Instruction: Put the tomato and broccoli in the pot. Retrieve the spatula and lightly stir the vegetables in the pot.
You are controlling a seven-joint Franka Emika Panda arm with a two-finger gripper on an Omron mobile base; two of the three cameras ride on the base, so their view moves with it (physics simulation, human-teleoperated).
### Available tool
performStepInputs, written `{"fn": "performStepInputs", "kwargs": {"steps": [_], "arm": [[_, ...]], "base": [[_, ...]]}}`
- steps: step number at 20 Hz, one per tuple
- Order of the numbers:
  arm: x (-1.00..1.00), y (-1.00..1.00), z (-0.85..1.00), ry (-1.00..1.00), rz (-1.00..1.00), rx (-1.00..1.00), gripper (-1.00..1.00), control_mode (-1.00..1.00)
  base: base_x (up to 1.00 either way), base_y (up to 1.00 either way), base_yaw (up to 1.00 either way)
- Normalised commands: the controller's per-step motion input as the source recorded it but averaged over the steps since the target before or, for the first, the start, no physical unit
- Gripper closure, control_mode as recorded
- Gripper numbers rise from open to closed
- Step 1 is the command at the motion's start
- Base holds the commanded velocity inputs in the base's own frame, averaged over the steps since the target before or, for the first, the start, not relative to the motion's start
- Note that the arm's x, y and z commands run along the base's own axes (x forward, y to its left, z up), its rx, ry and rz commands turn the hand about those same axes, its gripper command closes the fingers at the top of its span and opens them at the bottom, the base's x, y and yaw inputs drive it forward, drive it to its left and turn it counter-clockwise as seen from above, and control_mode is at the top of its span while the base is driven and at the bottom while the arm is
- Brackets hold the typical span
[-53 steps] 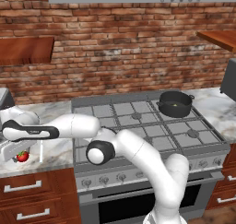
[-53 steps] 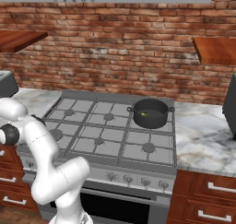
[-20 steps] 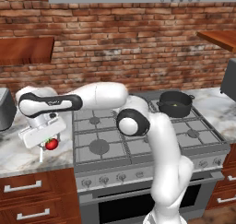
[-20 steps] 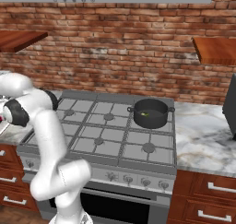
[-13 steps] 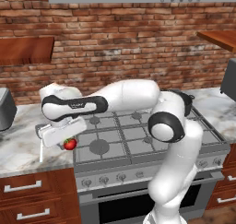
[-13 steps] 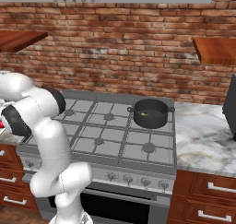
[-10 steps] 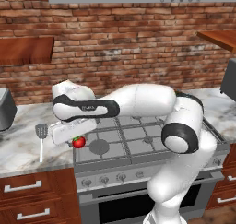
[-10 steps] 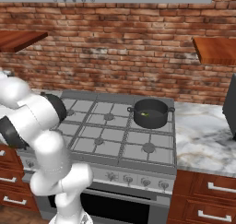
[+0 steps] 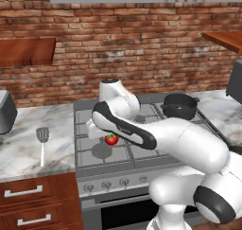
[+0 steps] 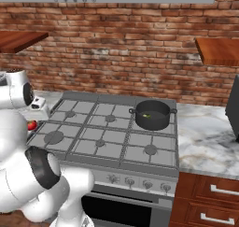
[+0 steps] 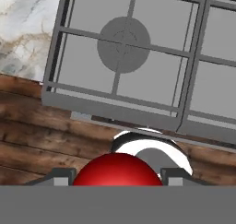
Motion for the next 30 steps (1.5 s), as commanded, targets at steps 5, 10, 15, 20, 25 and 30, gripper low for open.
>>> {"fn": "performStepInputs", "kwargs": {"steps": [5, 10, 15, 20, 25, 30], "arm": [[0.00, -1.00, 0.52, -0.06, -0.08, 0.01, 1.00, -1.00], [0.03, -1.00, 0.53, 0.00, -0.08, 0.00, 1.00, -1.00], [0.15, -1.00, 0.16, -0.03, -0.14, 0.03, 1.00, -1.00], [0.34, -1.00, 0.00, -0.08, -0.15, 0.06, 1.00, -1.00], [0.55, -1.00, 0.00, -0.14, -0.14, 0.02, 1.00, -1.00], [0.49, -0.93, 0.00, -0.06, -0.13, 0.00, 1.00, -1.00]], "base": [[0.00, 0.00, 0.00], [0.00, 0.00, 0.00], [0.00, 0.00, 0.00], [0.00, 0.00, 0.00], [0.00, 0.00, 0.00], [0.00, 0.00, 0.00]]}}
